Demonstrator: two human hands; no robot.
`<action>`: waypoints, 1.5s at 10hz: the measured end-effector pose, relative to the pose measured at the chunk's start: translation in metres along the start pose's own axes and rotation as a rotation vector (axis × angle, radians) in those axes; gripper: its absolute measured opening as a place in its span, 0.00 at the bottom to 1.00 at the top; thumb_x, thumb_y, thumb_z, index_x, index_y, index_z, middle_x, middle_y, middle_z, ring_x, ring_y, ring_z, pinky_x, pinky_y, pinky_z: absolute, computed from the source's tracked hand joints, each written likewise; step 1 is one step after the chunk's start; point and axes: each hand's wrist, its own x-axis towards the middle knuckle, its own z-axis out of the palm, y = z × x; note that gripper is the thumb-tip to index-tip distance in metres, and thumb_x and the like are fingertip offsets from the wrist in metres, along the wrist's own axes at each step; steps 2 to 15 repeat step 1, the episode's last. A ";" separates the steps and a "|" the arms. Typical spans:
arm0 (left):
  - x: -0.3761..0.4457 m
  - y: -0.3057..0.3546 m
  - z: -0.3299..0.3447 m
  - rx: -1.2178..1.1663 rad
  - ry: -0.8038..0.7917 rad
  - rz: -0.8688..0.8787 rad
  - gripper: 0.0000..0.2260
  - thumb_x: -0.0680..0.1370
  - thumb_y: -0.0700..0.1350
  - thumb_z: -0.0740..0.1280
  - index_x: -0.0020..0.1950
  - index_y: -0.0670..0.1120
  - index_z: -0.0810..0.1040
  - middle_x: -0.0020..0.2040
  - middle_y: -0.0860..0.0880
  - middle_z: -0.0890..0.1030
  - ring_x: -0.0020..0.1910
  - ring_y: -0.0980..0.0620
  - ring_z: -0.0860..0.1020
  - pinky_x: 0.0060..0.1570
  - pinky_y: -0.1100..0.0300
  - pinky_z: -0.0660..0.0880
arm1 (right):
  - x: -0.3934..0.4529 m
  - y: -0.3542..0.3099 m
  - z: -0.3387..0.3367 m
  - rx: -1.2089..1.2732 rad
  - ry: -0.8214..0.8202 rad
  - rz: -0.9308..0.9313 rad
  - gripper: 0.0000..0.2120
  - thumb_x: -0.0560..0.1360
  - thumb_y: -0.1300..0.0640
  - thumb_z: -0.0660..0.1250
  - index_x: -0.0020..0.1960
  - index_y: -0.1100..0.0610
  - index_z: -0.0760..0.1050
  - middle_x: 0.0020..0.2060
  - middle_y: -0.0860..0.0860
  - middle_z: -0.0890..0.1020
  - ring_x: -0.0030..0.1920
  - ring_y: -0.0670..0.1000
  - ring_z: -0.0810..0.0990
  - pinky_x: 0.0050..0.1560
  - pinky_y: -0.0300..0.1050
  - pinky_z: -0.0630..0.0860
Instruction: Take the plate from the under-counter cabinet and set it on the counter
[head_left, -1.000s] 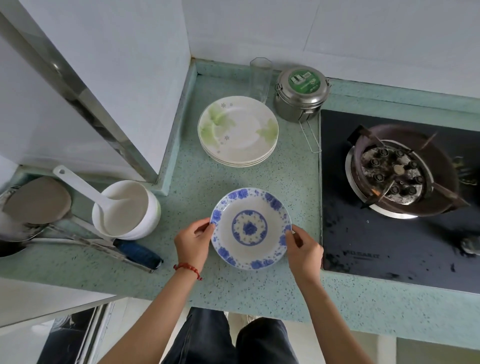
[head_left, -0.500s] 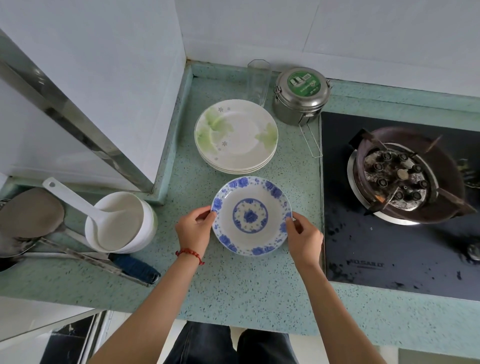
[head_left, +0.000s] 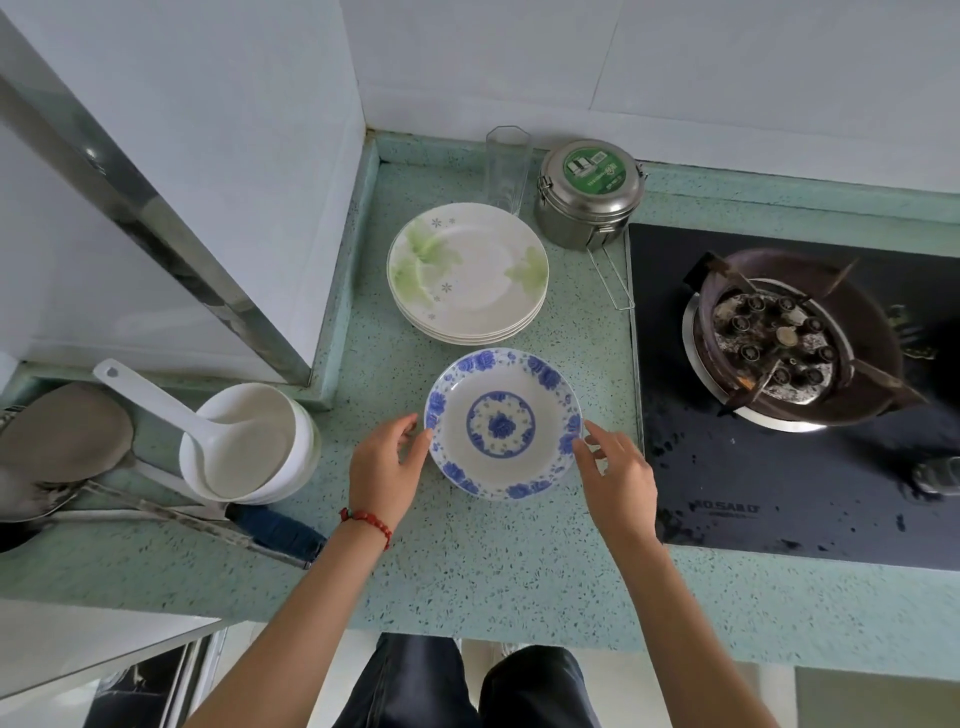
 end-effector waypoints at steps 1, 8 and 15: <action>-0.013 -0.008 -0.006 0.201 -0.066 0.129 0.15 0.74 0.44 0.67 0.57 0.37 0.75 0.54 0.37 0.80 0.54 0.40 0.77 0.52 0.48 0.75 | -0.016 0.004 -0.002 -0.091 0.045 -0.070 0.15 0.76 0.54 0.63 0.61 0.58 0.73 0.56 0.55 0.79 0.59 0.55 0.74 0.50 0.50 0.75; -0.013 -0.008 -0.006 0.201 -0.066 0.129 0.15 0.74 0.44 0.67 0.57 0.37 0.75 0.54 0.37 0.80 0.54 0.40 0.77 0.52 0.48 0.75 | -0.016 0.004 -0.002 -0.091 0.045 -0.070 0.15 0.76 0.54 0.63 0.61 0.58 0.73 0.56 0.55 0.79 0.59 0.55 0.74 0.50 0.50 0.75; -0.013 -0.008 -0.006 0.201 -0.066 0.129 0.15 0.74 0.44 0.67 0.57 0.37 0.75 0.54 0.37 0.80 0.54 0.40 0.77 0.52 0.48 0.75 | -0.016 0.004 -0.002 -0.091 0.045 -0.070 0.15 0.76 0.54 0.63 0.61 0.58 0.73 0.56 0.55 0.79 0.59 0.55 0.74 0.50 0.50 0.75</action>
